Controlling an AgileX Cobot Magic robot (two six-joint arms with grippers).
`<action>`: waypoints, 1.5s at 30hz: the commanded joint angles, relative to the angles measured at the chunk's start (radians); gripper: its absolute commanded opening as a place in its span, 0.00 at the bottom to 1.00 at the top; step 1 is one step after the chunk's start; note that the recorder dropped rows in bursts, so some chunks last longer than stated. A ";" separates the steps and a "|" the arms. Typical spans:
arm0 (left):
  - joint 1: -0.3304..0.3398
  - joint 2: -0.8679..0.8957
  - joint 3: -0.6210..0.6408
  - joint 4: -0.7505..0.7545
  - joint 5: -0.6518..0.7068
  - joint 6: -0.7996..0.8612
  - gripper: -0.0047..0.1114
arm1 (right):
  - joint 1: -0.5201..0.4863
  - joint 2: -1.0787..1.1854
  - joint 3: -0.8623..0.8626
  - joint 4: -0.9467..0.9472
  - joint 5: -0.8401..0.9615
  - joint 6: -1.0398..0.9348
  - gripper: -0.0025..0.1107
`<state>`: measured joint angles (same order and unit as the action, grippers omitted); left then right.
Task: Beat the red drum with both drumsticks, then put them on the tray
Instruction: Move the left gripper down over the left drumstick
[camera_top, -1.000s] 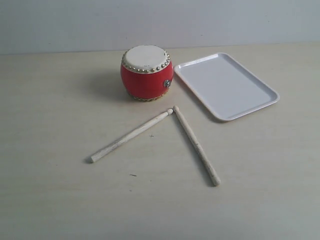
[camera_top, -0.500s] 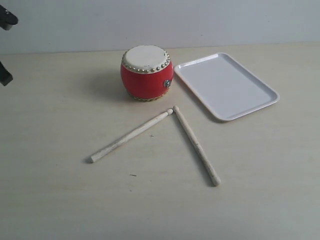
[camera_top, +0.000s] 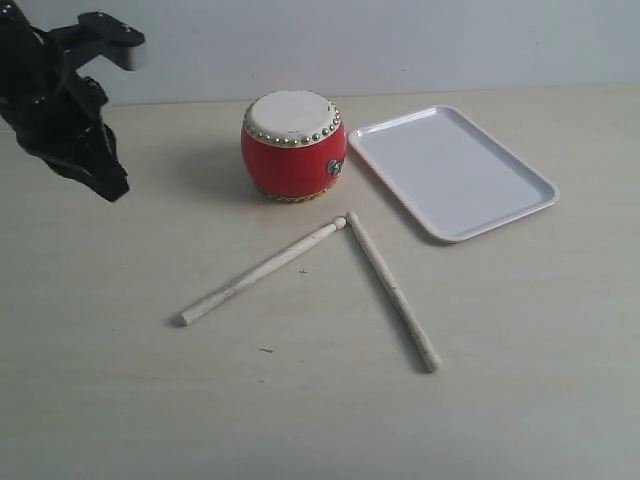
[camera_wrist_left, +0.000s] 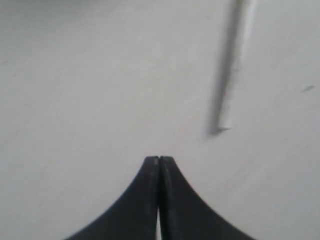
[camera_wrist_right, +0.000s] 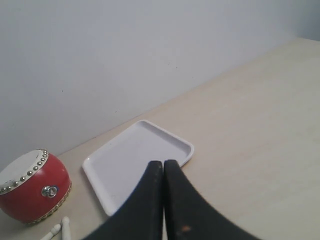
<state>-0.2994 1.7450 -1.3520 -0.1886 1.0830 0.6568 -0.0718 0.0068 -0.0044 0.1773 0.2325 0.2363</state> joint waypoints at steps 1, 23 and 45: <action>-0.097 0.007 -0.012 -0.004 0.056 -0.001 0.20 | -0.003 -0.007 0.004 0.000 0.000 -0.007 0.02; -0.316 0.311 -0.012 0.183 -0.217 -0.169 0.56 | -0.003 -0.007 0.004 0.006 0.004 -0.005 0.02; -0.316 0.332 -0.012 0.166 -0.216 -0.190 0.56 | -0.003 -0.007 0.004 0.015 0.004 -0.005 0.02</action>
<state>-0.6107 2.0764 -1.3571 -0.0106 0.8701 0.4838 -0.0718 0.0068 -0.0044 0.1911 0.2404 0.2363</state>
